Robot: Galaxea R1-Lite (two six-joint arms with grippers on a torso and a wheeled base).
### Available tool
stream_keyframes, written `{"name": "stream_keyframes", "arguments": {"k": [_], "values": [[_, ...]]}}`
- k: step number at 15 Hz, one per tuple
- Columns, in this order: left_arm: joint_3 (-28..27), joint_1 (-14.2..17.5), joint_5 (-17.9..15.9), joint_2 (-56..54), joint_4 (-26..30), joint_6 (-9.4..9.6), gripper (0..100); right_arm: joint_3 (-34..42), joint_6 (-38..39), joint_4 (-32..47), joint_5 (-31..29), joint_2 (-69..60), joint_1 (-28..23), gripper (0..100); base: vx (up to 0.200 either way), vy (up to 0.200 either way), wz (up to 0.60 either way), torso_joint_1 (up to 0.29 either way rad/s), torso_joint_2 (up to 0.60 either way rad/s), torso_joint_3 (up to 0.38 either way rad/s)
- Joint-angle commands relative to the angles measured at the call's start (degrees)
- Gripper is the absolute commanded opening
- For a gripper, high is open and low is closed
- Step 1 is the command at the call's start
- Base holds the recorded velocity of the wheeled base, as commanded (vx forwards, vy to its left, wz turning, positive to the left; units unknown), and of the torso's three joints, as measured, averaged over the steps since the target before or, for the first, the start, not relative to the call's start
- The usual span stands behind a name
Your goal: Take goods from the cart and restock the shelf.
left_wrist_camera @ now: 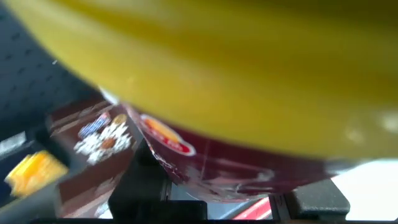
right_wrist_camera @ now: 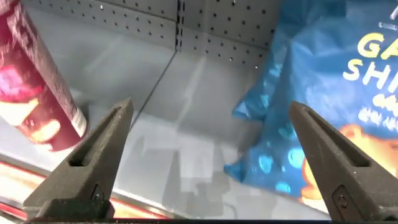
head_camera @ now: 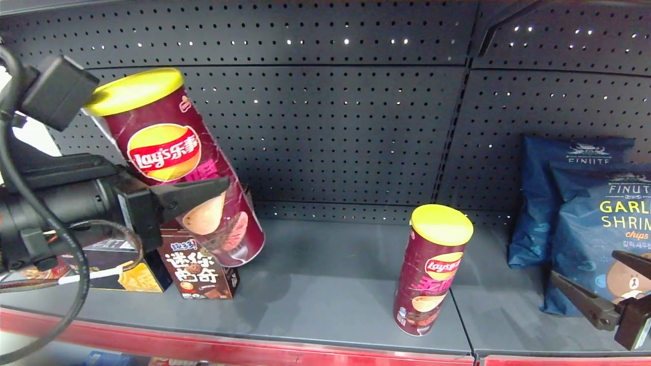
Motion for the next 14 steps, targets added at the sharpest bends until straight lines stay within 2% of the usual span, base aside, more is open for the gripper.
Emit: {"name": "stream_keyframes", "arguments": {"k": [1, 5, 7, 8, 12, 14], "values": [[-2.5, -2.7, 0.7, 4.2, -0.2, -0.13, 0, 0.9, -0.1, -0.1, -0.2, -1.3, 0.5, 100, 0.000, 0.000, 0.00, 0.000, 0.00, 0.000], [-3.6, -3.5, 0.9, 6.3, -0.2, -0.31, 0, 1.0, -0.8, -0.3, -0.2, -1.2, 1.3, 100, 0.000, 0.000, 0.00, 0.000, 0.00, 0.000], [-3.6, -3.4, 0.9, 6.4, -0.3, -0.31, 0, 1.0, -0.8, -0.4, 0.0, -1.1, 1.4, 100, 0.000, 0.000, -0.60, 0.000, 0.00, 0.005], [-3.6, -3.4, 0.8, 6.4, -0.3, -0.31, 0, 1.0, -0.8, -0.4, 0.6, -1.1, 1.4, 100, 0.000, 0.000, 0.00, 0.000, 0.00, 0.000], [-3.6, -3.4, 0.8, 6.6, -0.3, -0.31, 0, 2.2, -1.1, -1.0, 9.8, -1.2, 0.7, 100, 0.000, 0.000, 0.00, 0.000, 0.00, 0.000], [-3.9, -3.4, 0.7, 7.6, -0.1, -0.31, 0, 1.9, -0.7, -1.1, 11.3, -0.2, 0.8, 100, 0.000, 0.000, 0.00, 0.000, 0.00, 0.000]]}}
